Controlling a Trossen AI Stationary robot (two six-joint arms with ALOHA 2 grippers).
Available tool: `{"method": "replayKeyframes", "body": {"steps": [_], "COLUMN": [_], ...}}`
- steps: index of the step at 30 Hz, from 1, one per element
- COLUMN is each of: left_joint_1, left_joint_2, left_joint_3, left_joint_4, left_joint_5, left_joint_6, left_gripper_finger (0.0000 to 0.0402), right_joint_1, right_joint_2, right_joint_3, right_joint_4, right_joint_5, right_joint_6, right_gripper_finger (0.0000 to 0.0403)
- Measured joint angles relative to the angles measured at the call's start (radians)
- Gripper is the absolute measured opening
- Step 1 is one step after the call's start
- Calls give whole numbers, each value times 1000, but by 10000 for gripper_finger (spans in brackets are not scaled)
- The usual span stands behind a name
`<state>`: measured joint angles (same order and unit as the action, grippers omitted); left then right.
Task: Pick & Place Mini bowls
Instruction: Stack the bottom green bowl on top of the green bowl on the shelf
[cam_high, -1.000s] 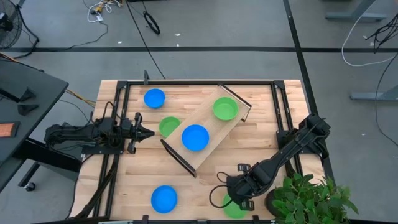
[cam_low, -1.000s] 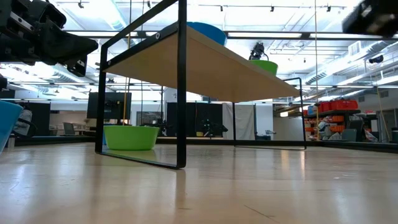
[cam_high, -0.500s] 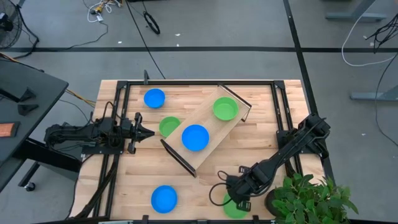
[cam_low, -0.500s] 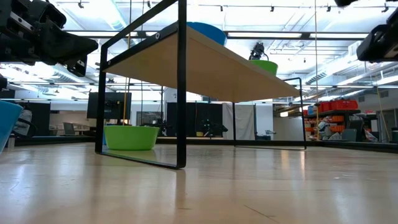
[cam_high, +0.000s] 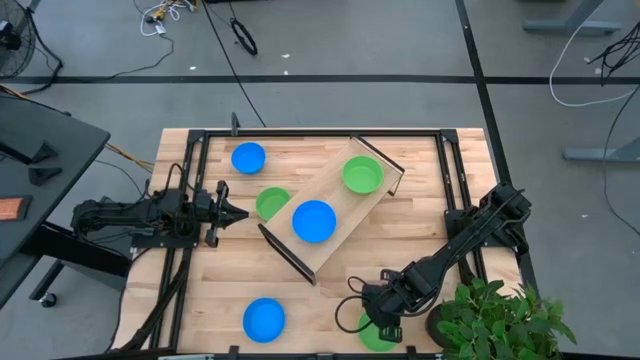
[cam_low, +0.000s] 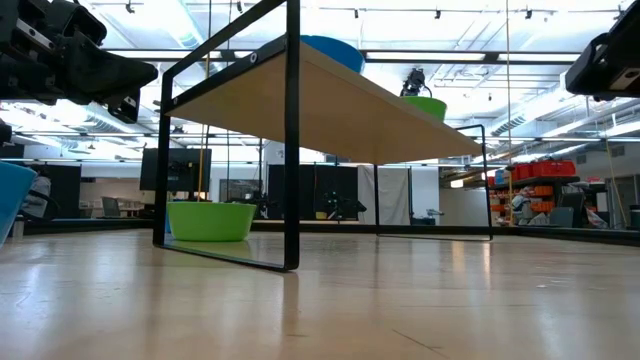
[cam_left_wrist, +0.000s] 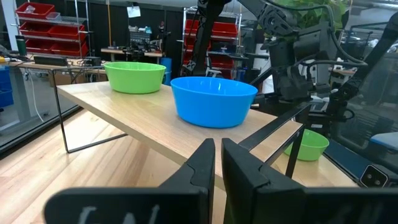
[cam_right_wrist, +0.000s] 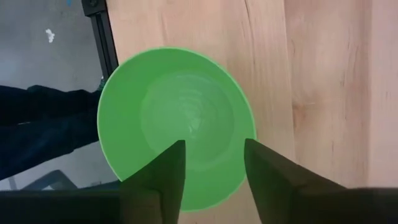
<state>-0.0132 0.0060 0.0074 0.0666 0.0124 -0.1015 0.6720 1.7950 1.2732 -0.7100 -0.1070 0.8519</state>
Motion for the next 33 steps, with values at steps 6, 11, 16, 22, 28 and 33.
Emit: {"method": "replayKeyframes", "body": {"steps": [6,11,16,22,28,33], "left_joint_1": [0,0,0,0,0,0], "left_joint_2": [0,0,0,0,0,0], "left_joint_3": [0,0,0,0,0,0], "left_joint_4": [0,0,0,0,0,0], "left_joint_5": [0,0,0,0,0,0], "left_joint_6": [0,0,0,0,0,0], "left_gripper_finger": [32,32,32,32,32,32], "right_joint_1": [-1,-3,-4,-7,-9,-10], "right_joint_2": [0,31,58,65,66,66], "right_joint_3": [0,0,-1,-1,-1,-22], "right_joint_4": [-1,-10,-9,-13,-25,-16], "right_joint_5": [21,21,28,64,64,43], "right_joint_6": [-16,-23,-54,-59,-75,-75], "right_gripper_finger": [191,192,192,192,167,133]}}
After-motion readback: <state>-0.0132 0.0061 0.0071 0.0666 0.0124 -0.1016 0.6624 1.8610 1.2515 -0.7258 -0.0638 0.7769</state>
